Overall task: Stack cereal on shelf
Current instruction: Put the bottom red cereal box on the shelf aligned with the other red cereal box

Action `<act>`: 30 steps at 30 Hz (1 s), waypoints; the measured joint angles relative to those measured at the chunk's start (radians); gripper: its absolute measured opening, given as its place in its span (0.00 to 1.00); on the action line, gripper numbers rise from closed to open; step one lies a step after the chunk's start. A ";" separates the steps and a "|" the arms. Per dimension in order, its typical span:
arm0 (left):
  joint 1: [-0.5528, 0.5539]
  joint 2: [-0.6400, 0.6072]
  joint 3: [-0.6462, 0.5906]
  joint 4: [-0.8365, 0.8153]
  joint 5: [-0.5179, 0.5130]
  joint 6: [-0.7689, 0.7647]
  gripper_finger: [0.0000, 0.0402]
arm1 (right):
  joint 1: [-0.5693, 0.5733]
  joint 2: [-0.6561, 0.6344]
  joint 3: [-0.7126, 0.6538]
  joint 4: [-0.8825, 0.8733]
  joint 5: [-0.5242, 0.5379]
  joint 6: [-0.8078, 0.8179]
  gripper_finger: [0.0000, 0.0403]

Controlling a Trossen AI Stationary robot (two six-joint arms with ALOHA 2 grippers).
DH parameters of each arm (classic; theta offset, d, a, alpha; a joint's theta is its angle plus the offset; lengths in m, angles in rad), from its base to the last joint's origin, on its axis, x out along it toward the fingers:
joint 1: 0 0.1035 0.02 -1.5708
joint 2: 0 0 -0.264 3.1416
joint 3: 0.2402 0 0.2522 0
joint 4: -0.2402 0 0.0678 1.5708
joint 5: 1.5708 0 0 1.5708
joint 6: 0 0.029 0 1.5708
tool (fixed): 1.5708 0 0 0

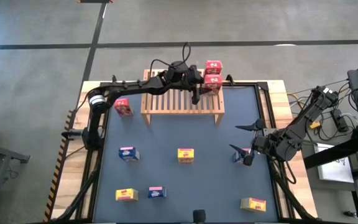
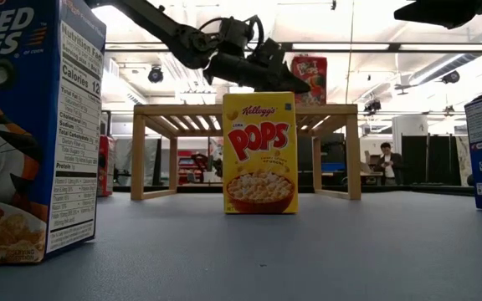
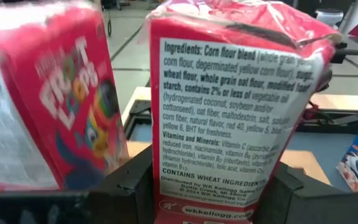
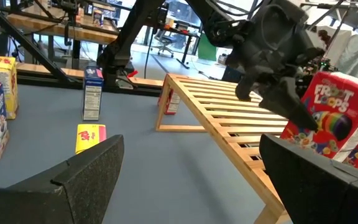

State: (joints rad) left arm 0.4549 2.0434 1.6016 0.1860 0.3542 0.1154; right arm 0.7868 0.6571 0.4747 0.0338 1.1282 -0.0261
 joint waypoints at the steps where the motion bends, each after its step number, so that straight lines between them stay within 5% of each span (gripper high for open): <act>1: 0.000 0.000 -0.006 0.000 -0.001 -0.004 0.42 | 0.000 0.000 0.000 0.000 0.000 0.000 0.90; 18: 0.000 0.000 -0.013 -0.010 0.029 -0.024 0.43 | 0.000 0.000 0.000 0.000 0.000 0.008 0.90; 30: -0.001 -0.003 -0.013 -0.034 0.030 -0.028 0.63 | 0.000 0.000 0.000 0.000 0.000 0.013 0.90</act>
State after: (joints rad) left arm 0.4541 2.0406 1.5887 0.1521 0.3842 0.0871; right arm 0.7872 0.6571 0.4747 0.0341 1.1282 -0.0136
